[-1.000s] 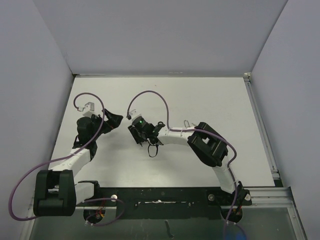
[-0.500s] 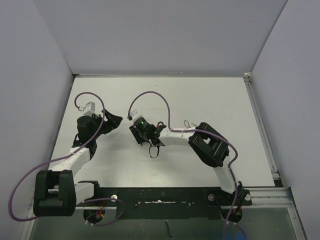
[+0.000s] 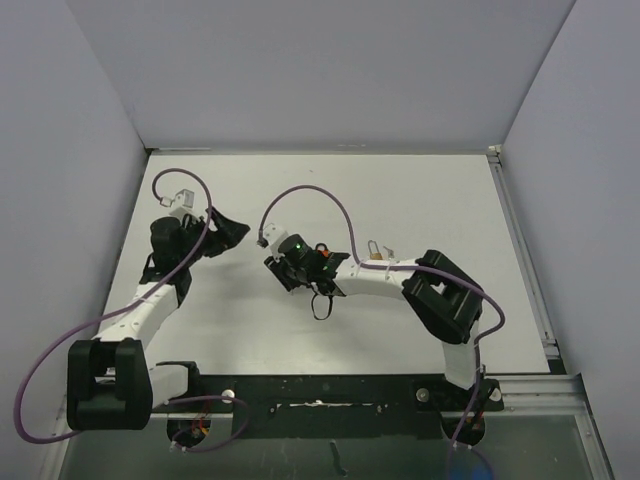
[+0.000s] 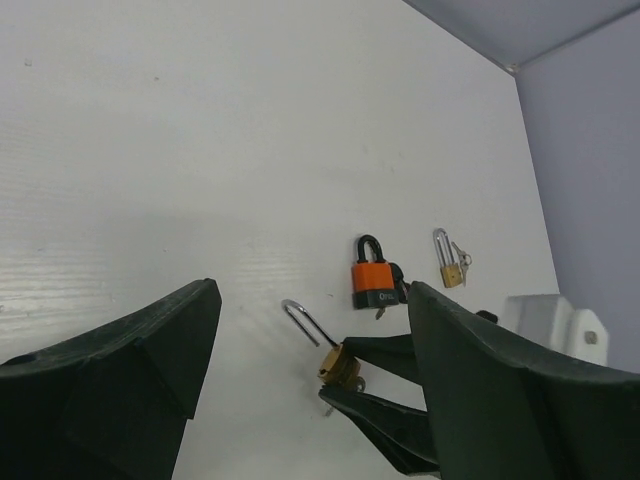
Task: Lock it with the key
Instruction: Pick up the lock from the center of the board, then lock the lock.
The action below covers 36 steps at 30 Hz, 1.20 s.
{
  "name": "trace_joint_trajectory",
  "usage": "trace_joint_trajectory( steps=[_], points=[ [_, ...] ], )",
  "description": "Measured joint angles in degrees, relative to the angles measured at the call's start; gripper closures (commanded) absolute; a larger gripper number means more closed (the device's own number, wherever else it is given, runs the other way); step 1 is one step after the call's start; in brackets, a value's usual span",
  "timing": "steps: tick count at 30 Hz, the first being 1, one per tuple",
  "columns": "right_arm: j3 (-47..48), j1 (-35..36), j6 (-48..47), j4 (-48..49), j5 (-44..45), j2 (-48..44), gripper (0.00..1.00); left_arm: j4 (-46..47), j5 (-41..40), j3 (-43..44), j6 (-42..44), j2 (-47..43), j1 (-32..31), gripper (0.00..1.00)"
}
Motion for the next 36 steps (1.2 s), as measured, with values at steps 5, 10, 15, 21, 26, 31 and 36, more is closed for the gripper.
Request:
trace_joint_trajectory(
  steps=[5,10,15,21,26,31,36],
  points=[
    [-3.08,-0.15,-2.27,1.62,0.33,-8.68,1.00,-3.02,-0.07,2.58,-0.44,-0.17,0.00,0.22],
    [-8.44,-1.33,-2.75,6.12,0.48,-20.06,1.00,-6.80,1.33,5.55,-0.79,-0.81,0.02,0.14],
    [-18.08,-7.17,-1.60,14.03,-4.55,-31.74,1.00,-7.43,4.42,8.22,-0.79,-0.87,0.02,0.22],
    [-30.29,-15.76,1.40,22.62,-11.80,-42.75,1.00,-7.23,9.44,8.33,-0.61,-0.92,-0.07,0.40],
    [-33.88,-17.31,2.67,25.94,-16.76,-48.30,1.00,-3.48,15.98,8.33,-2.51,-0.92,-0.55,0.56],
    [-35.36,-18.21,4.00,30.34,-21.92,-50.90,1.00,-1.16,19.41,9.55,-1.97,-0.96,-3.82,0.38],
    [-37.55,-21.16,6.97,35.17,-30.42,-50.56,1.00,-0.63,21.75,12.57,2.10,-1.22,-9.97,0.29]
  ],
)
